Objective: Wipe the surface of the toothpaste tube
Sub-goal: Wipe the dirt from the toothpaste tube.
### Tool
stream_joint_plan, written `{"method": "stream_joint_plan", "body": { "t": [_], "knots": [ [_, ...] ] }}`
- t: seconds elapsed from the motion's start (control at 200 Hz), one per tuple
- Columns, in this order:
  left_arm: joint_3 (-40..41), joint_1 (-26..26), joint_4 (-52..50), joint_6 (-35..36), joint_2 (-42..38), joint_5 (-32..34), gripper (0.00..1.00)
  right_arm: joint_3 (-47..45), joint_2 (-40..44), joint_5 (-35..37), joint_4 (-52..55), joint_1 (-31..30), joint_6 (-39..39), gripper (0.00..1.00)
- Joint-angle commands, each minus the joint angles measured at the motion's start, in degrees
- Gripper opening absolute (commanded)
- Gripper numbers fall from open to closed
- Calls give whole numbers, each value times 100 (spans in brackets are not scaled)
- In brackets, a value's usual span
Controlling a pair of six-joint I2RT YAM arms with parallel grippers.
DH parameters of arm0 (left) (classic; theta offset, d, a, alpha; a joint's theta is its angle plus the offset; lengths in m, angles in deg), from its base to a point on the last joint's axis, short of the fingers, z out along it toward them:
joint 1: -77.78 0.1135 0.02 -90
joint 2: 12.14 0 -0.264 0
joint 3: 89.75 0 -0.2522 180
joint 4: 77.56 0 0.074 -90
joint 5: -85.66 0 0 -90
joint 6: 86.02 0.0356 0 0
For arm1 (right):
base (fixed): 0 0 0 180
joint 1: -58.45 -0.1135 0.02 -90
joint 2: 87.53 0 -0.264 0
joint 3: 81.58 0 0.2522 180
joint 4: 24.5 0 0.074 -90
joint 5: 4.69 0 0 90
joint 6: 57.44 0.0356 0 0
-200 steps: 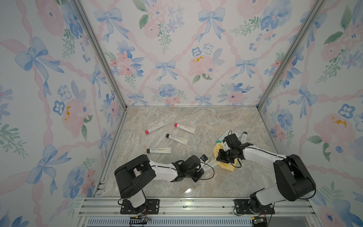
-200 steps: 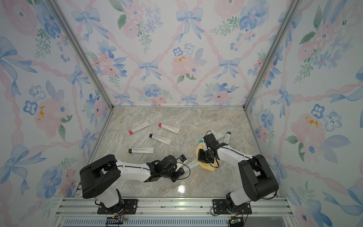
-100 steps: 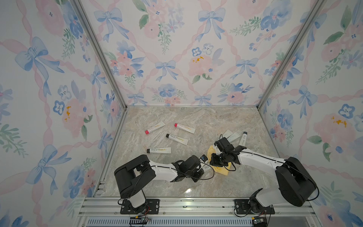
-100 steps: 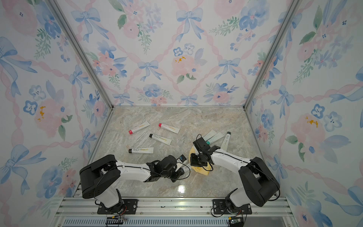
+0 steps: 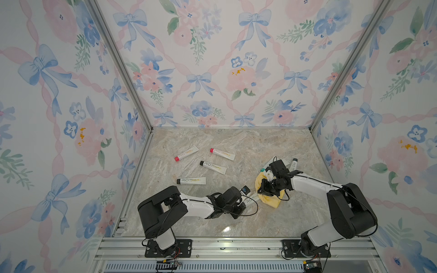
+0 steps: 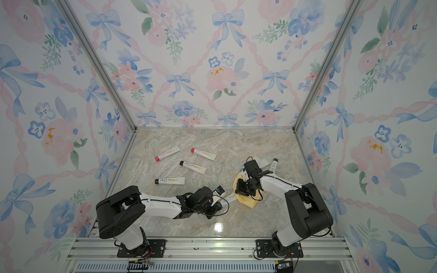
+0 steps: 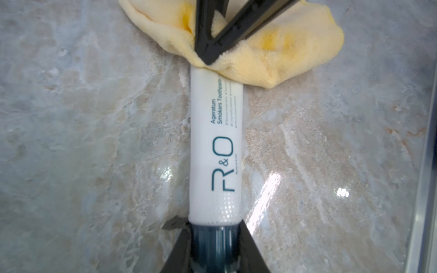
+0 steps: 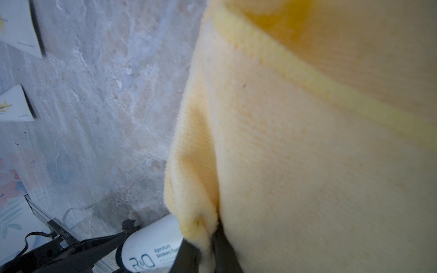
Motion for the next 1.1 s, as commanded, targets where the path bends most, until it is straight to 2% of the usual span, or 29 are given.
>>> {"method": "stream_joint_plan", "body": {
  "t": [0.0,0.11,0.38,0.53,0.67,0.855,0.97,1.095],
  "knots": [
    [85,-6,-269,-1,72,161,24,-245,-279,1075,643,78,-189,13],
    [63,-6,-270,8,84,156,24,-246,-112,995,756,-193,-112,13],
    [17,-6,-262,9,144,128,24,-408,353,154,486,-1173,474,13],
    [3,-10,-269,17,185,114,24,-409,287,-58,249,-1405,801,13],
    [37,-11,-270,2,134,139,24,-398,131,292,427,-1141,554,13],
    [51,-16,-270,3,119,141,25,-304,108,1288,868,-455,-59,13],
    [68,-13,-266,-5,114,149,25,-295,108,1432,909,-125,-217,13],
    [76,-13,-263,-1,98,150,25,-280,78,1505,897,-70,-266,13]
  ]
}}
